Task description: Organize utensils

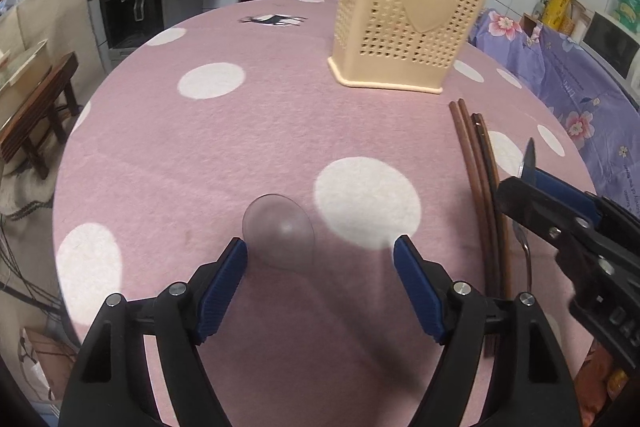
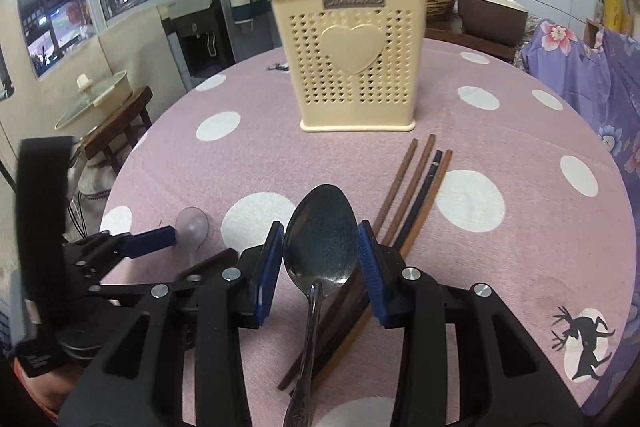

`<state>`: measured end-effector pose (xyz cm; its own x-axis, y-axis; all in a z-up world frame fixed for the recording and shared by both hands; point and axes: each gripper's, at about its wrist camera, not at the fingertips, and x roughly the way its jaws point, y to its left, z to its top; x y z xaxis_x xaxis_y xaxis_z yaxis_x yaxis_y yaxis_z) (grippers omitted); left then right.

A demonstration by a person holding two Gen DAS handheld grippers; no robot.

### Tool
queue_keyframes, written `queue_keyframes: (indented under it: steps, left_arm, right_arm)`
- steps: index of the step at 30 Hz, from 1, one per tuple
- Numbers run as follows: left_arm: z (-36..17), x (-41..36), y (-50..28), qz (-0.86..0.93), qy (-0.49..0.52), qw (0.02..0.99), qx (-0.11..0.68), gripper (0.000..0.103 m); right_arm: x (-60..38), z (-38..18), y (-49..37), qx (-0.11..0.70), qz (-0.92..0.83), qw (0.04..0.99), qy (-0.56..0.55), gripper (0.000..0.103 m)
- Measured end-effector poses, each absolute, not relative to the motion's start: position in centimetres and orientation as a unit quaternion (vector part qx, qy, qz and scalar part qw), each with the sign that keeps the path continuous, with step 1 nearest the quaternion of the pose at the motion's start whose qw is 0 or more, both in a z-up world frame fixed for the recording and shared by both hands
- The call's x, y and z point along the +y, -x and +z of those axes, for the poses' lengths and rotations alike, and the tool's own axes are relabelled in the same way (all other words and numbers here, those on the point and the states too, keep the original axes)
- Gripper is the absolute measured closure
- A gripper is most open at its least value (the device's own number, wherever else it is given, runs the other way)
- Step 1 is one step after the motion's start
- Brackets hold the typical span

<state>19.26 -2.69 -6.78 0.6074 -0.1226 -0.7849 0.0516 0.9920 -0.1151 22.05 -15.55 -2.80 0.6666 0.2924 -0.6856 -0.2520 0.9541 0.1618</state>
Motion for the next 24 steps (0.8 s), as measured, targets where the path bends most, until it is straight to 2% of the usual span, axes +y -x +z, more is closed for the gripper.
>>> queue_keyframes:
  steps: [10, 17, 20, 24]
  left_arm:
    - [-5.8, -3.6, -18.7, -0.068, 0.057, 0.901, 0.425, 0.028]
    - [-6.2, -3.6, -18.2, -0.028, 0.023, 0.902, 0.430, 0.028]
    - [-6.7, -4.8, -18.9, -0.019, -0.008, 0.899, 0.437, 0.040]
    - [-7.0, -5.4, -19.7, -0.008, -0.017, 0.897, 0.442, 0.046]
  right_arm:
    - [-18.9, -1.0, -20.8, 0.353, 0.118, 0.927, -0.052, 0.064]
    - [-18.9, -1.0, -20.5, 0.349, 0.118, 0.928, -0.057, 0.064]
    - [-18.6, -1.0, -20.3, 0.348, 0.115, 0.929, -0.048, 0.064]
    - [-18.2, -0.9, -20.1, 0.345, 0.112, 0.931, -0.042, 0.064]
